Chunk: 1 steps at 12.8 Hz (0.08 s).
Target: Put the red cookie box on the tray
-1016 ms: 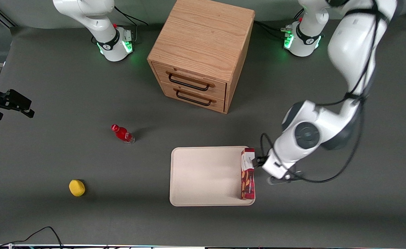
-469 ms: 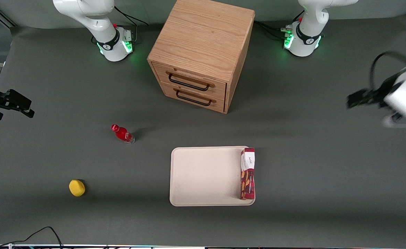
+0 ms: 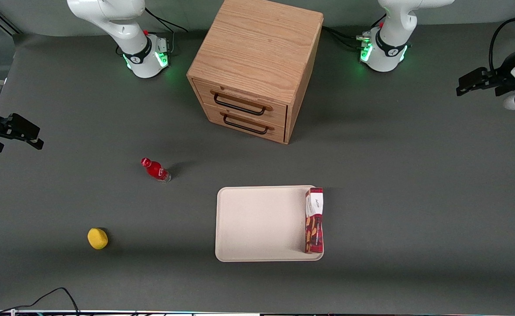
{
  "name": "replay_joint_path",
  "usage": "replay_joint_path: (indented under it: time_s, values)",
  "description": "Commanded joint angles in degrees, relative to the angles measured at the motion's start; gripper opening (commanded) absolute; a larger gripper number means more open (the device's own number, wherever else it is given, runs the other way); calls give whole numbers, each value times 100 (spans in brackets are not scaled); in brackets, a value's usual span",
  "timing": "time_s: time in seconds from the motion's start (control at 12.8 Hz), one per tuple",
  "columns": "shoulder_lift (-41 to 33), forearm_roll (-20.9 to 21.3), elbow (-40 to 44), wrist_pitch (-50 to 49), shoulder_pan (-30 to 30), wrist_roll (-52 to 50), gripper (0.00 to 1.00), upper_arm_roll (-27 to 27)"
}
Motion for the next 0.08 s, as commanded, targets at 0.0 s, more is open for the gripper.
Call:
replay_joint_path:
  time_s: [0.0]
  values:
    - [439, 25, 634, -398, -149, 84, 100, 89]
